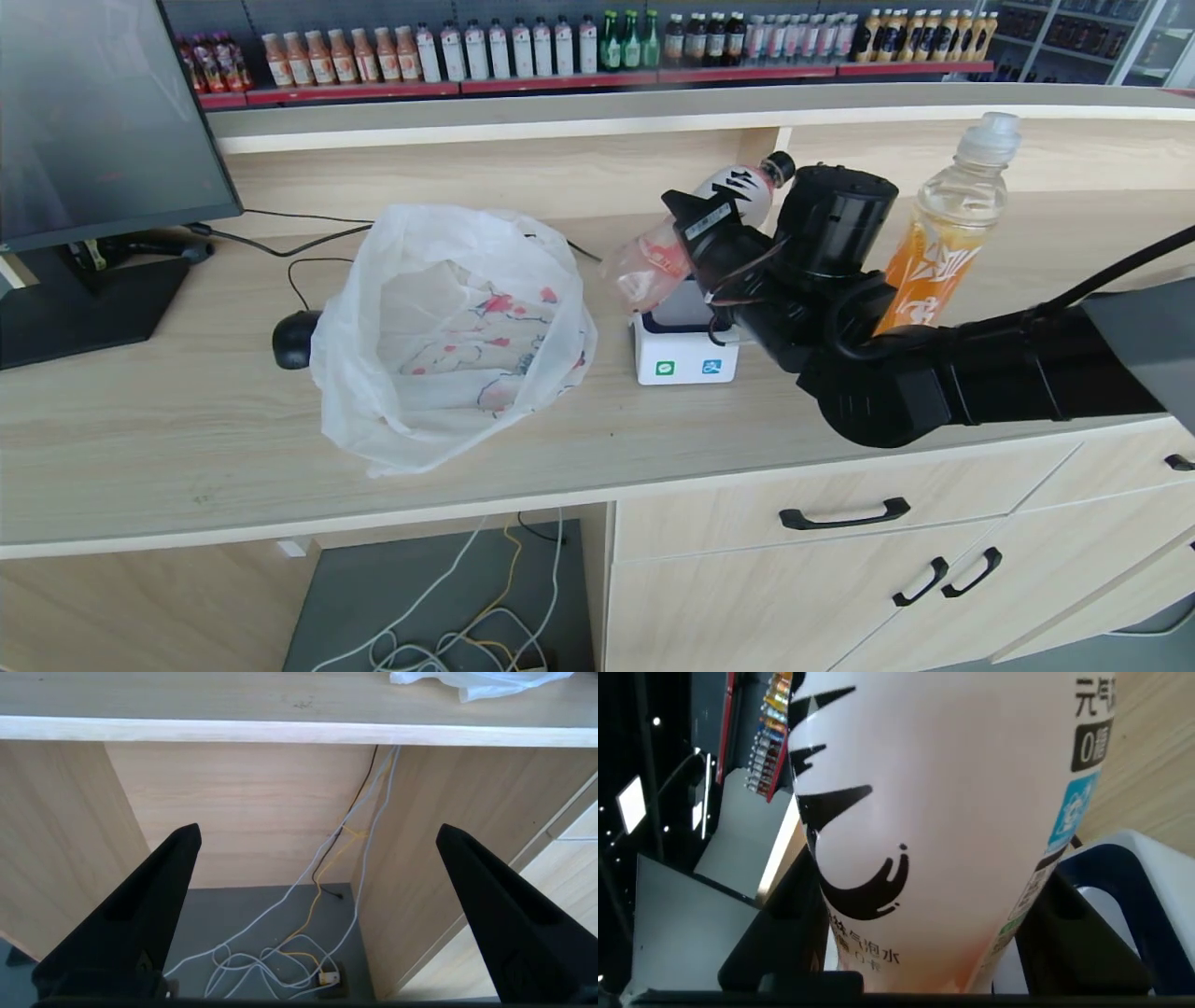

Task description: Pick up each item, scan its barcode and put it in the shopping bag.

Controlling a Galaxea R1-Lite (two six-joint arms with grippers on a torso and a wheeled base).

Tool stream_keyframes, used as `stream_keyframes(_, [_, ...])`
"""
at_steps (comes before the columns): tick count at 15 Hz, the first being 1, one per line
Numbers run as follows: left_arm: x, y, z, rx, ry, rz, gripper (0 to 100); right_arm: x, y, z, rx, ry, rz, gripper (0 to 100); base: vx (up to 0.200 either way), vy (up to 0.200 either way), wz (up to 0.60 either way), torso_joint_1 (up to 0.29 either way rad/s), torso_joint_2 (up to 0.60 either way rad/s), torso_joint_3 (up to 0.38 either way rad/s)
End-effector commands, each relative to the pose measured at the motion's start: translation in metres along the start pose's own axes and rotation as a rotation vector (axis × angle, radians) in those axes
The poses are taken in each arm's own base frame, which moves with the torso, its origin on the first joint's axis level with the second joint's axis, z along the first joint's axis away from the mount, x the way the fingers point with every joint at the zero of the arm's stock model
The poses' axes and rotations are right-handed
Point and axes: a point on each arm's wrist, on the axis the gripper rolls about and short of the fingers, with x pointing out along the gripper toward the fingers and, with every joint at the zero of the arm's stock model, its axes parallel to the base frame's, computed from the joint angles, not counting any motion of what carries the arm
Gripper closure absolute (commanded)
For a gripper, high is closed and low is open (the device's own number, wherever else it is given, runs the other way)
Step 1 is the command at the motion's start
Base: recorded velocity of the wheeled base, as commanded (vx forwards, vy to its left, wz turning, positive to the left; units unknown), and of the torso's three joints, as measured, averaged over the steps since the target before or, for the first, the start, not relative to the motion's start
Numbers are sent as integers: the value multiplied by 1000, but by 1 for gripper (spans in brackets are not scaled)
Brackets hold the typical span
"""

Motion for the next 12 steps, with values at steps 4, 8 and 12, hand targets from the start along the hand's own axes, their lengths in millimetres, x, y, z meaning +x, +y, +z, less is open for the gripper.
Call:
stream_keyframes(4, [0,0,0,-1,-1,1,0,1,-8,-6,-5,16,-23,100,0,0,0,0,0,0])
stream_keyframes(8, [0,0,0,1,0,1,0,0,-8,-6,-3,13,-21,100,0,0,0,0,0,0])
stream_keyframes(12, [0,0,0,1,0,0,0,0,-8,-6,-1,8,-17,100,0,0,0,0,0,0])
